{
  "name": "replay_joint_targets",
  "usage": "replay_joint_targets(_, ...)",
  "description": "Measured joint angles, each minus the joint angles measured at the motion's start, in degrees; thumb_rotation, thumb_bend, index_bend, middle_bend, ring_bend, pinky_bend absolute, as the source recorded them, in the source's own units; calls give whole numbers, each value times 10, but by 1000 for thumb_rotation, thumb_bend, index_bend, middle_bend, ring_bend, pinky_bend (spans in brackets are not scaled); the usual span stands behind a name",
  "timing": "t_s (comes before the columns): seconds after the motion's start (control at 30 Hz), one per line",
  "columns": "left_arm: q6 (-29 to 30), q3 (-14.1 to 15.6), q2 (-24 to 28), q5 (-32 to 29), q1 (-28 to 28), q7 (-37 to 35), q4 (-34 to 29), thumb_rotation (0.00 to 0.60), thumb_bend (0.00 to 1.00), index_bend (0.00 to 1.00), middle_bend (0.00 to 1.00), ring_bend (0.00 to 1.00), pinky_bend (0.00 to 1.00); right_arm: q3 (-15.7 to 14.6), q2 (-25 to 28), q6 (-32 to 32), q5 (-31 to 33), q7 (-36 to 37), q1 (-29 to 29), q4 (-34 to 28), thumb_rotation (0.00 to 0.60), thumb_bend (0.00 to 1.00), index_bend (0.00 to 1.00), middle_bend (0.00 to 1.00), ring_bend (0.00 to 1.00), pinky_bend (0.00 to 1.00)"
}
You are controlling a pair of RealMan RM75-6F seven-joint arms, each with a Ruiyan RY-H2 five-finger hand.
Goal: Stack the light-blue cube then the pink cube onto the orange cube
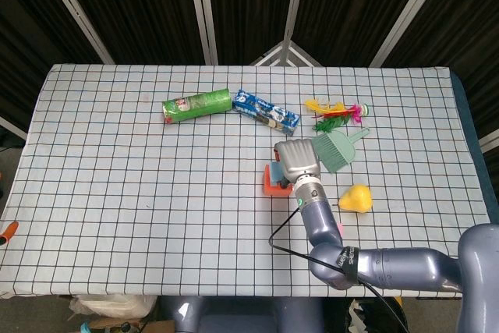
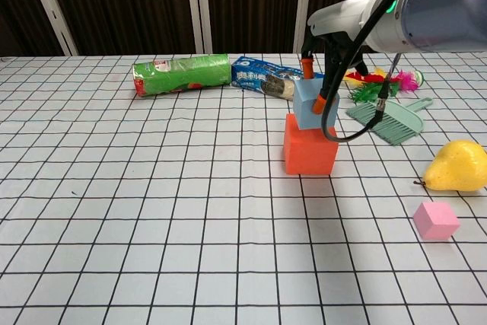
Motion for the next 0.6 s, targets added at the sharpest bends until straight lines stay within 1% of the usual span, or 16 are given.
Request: replay_joint_targets(0.6, 0, -2, 0, -4, 1, 2, 0, 600, 243, 127, 56, 24, 179, -16, -12, -16, 11, 20, 15, 36, 600, 492, 606, 968, 900, 674)
